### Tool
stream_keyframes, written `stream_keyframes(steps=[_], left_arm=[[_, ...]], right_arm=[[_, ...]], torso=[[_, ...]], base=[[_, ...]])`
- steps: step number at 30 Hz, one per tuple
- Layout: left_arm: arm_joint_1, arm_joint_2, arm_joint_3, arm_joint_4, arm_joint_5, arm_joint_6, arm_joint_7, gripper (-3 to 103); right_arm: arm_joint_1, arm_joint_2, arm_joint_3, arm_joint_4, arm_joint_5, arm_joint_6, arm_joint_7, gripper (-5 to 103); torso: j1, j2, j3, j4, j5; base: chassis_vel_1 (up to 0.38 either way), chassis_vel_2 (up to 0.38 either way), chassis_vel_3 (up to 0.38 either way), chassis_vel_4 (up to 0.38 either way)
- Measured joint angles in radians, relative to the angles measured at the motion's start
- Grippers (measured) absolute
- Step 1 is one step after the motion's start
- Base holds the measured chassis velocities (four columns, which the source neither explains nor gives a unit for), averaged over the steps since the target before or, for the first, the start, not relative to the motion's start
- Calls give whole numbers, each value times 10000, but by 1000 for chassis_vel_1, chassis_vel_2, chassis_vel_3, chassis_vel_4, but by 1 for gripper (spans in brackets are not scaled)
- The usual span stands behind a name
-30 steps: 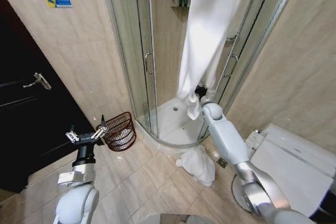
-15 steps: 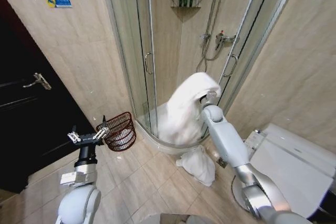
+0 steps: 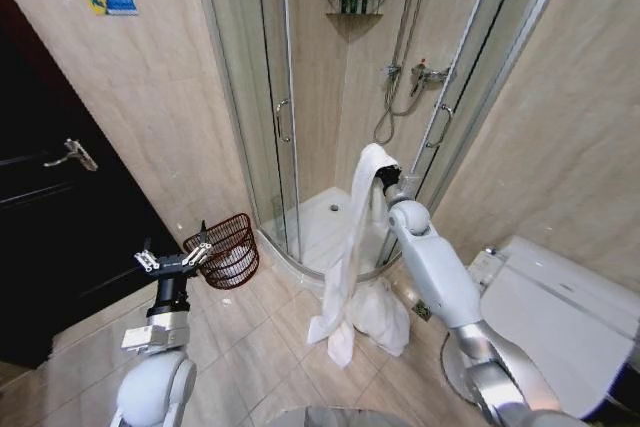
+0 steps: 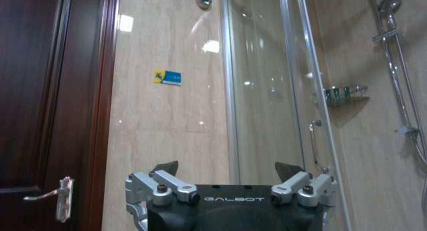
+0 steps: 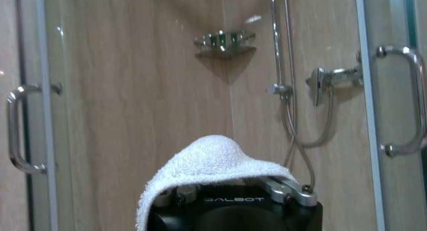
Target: Discard the used towel into the hamper.
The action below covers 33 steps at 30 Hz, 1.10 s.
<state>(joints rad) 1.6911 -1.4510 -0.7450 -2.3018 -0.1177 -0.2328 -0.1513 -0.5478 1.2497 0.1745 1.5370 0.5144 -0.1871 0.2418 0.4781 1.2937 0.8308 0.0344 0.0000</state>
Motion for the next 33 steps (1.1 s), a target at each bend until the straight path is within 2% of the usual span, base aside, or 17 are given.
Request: stream_keyframes(steps=[9,13,16,17,21,24,29,33], left_arm=[[21,-86,2,-49,2,6,-8,98],[24,-213,76,-31,81,19,-16,98],[46,-304,237,-33,245,45,-46,98],[46,-304,237,-33,245,45,-46,98],[45,-385,531,-200,506,173,-128,98],[46,-438,688,-247,631,195,-213,98],[75,-522,873,-269,735,203,-284,98],[84,-565,1014,-269,790,203,-312,98]], right_arm=[[-265,-465,-80,1359,523,-408,390,7],[-768,-911,34,2682,1068,-786,515,7],[-1565,-1411,369,4142,1682,-1360,546,7],[-1565,-1411,369,4142,1682,-1360,546,7],[-3134,-2066,1092,5800,2871,-2377,550,7],[-3934,-2283,1533,6433,3175,-2671,305,7],[-4791,-2337,2027,7128,3114,-2716,-5,7],[-5330,-2185,2326,7692,2411,-2594,-385,7]], torso=[[0,0,0,2,0],[0,0,0,2,1],[-1,1,-1,0,-1],[-1,1,-1,0,-1],[-1,1,-1,-1,2],[-1,1,-1,-1,3],[-2,1,-1,-1,2],[-2,1,-1,0,-2]], base=[[0,0,0,0],[0,0,0,0],[0,0,0,0],[0,0,0,0],[0,0,0,0],[0,0,0,0],[0,0,0,0],[0,0,0,0]])
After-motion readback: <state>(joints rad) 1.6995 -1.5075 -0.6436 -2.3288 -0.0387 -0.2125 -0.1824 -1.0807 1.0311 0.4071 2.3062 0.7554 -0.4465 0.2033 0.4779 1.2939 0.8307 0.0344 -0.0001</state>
